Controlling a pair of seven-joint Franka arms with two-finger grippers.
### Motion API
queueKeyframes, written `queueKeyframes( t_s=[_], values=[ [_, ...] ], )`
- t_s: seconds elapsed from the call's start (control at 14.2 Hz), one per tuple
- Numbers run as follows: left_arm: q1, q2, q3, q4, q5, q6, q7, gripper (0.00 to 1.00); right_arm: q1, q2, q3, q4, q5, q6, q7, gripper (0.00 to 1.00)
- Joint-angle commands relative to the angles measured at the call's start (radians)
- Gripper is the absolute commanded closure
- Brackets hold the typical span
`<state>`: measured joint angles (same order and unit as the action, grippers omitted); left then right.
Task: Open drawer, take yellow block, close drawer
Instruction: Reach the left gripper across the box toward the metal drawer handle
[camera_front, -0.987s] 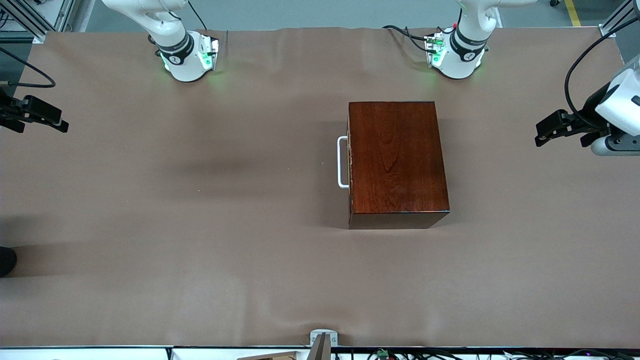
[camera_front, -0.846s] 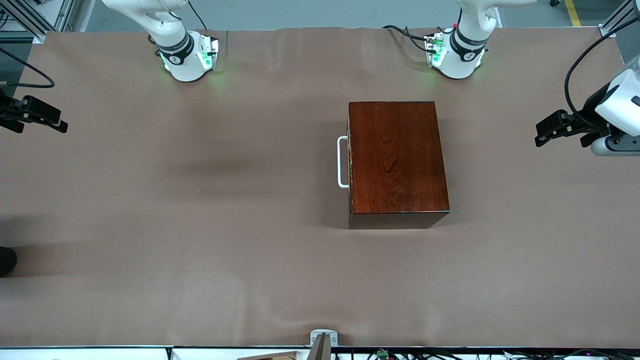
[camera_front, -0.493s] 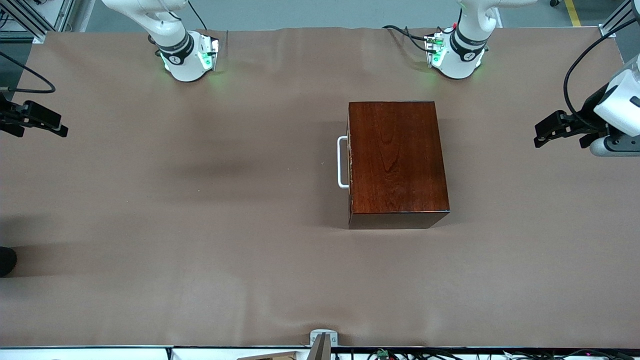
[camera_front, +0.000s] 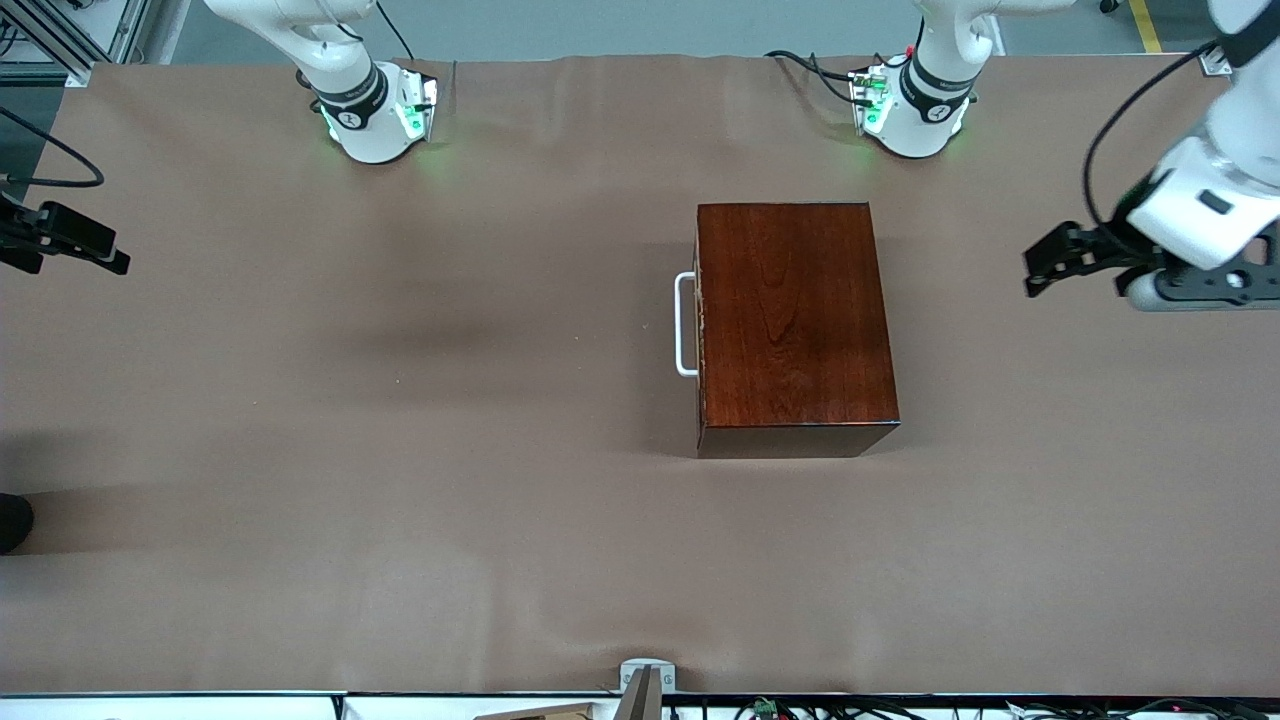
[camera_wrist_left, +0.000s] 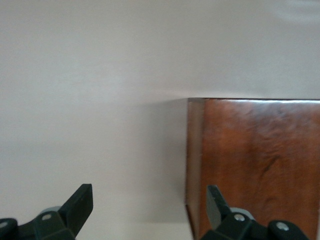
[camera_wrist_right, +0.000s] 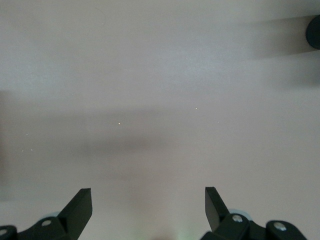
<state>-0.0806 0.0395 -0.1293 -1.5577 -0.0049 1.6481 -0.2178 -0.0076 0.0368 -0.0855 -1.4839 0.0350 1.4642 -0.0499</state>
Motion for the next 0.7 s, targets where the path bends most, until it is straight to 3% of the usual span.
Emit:
queueKeyframes(
  t_s=[0.0, 0.21, 0.63],
  values=[
    [-0.022, 0.046, -0.085, 0.033, -0.01, 0.016, -0.067, 0.0, -0.023, 0.011, 0.016, 0.02, 0.009, -0.005, 0.007, 0.0],
    [-0.102, 0.117, -0.157, 0.119, -0.009, 0.01, -0.138, 0.0, -0.023, 0.011, 0.016, 0.02, 0.01, -0.005, 0.007, 0.0],
    [-0.387, 0.241, -0.15, 0.211, 0.0, -0.002, -0.524, 0.0, -0.023, 0.011, 0.016, 0.02, 0.01, -0.005, 0.007, 0.0]
  ],
)
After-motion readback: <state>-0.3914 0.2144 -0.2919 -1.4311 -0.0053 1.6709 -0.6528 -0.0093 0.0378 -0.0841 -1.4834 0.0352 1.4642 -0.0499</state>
